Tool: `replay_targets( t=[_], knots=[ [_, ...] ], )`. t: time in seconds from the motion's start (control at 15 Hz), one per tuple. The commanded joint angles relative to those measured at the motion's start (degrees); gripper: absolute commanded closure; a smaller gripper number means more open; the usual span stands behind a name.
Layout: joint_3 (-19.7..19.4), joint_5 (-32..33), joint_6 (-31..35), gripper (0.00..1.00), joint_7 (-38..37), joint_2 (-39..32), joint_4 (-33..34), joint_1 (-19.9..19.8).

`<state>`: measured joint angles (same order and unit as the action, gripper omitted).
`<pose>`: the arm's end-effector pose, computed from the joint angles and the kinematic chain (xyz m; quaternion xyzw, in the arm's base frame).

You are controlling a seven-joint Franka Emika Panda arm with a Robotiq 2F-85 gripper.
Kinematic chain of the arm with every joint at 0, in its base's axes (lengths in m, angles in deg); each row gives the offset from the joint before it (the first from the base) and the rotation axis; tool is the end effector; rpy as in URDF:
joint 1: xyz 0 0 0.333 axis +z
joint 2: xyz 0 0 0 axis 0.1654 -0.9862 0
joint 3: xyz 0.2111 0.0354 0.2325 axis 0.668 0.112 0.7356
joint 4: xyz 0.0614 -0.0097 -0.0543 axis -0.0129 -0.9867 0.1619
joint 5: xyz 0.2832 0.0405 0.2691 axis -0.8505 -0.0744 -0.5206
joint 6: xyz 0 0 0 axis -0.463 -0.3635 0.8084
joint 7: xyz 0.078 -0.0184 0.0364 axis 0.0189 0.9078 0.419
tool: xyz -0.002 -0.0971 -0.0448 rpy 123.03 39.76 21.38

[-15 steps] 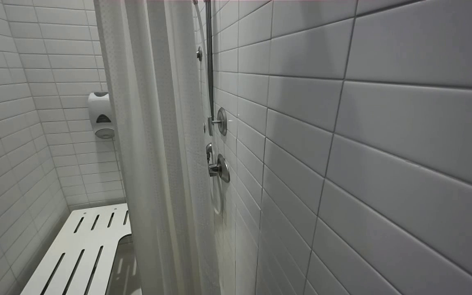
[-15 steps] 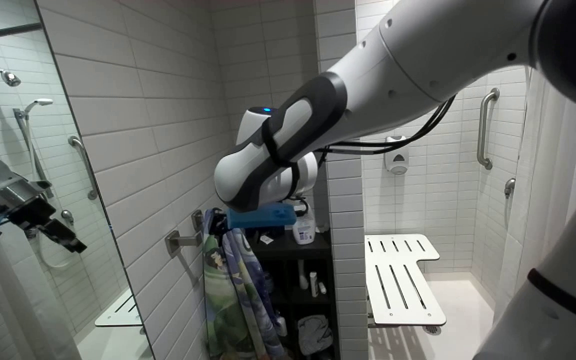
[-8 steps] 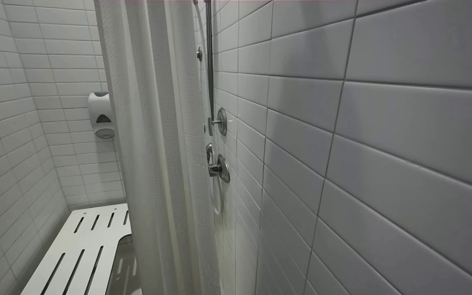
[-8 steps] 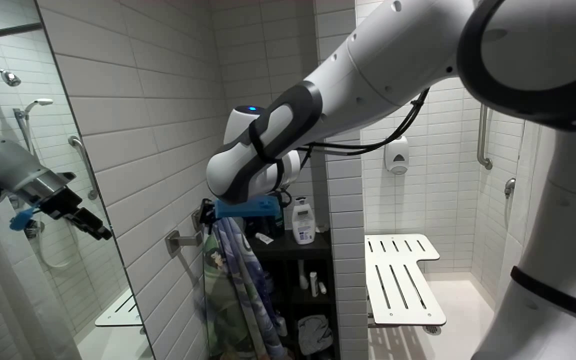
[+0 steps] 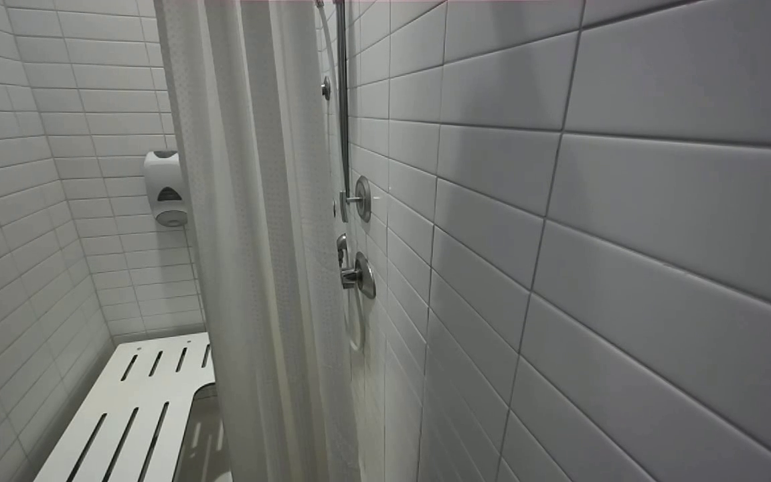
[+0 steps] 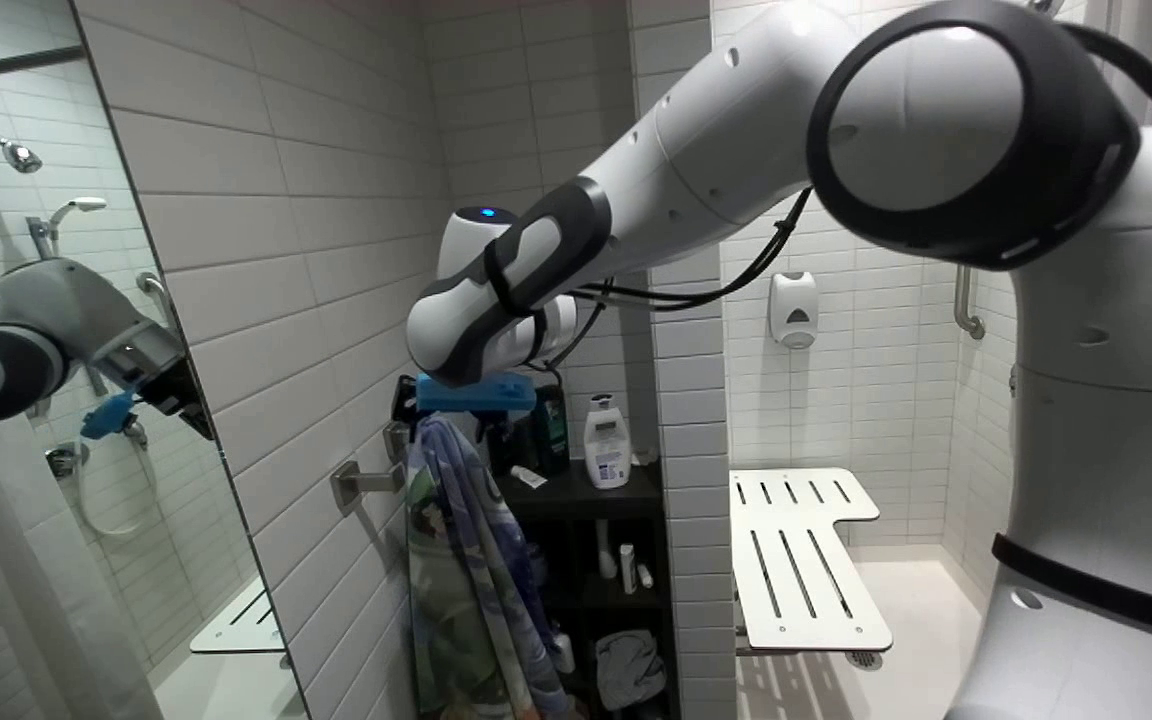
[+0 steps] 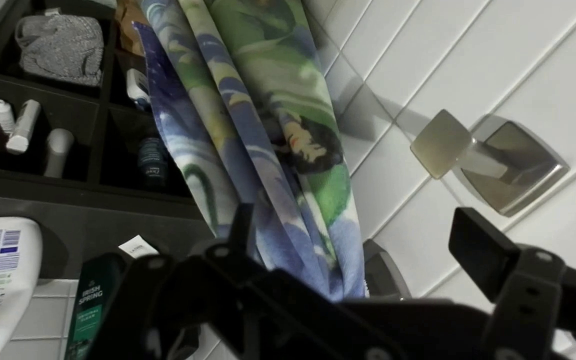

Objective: Move the bathing towel from the left hanger onto the right hanger

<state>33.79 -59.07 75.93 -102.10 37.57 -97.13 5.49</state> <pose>0.5072 0.3488 0.4836 -0.9647 -0.0427 -0.2153 0.1457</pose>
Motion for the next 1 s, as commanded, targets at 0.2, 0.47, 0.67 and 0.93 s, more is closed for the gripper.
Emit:
replay_targets(
  t=[0.2, 0.47, 0.67, 0.93],
  knots=[
    [-2.82, -0.35, -0.84, 0.0, -0.07, -1.68, 2.18, 2.31],
    [-2.79, -0.33, -0.83, 0.0, -0.09, -1.6, 1.98, 2.49],
    [-2.9, -0.47, -1.16, 0.0, -0.07, -2.08, 2.36, 2.46],
    [-3.34, -0.7, -1.31, 0.0, 0.25, -3.91, 3.41, 2.67]
  ],
)
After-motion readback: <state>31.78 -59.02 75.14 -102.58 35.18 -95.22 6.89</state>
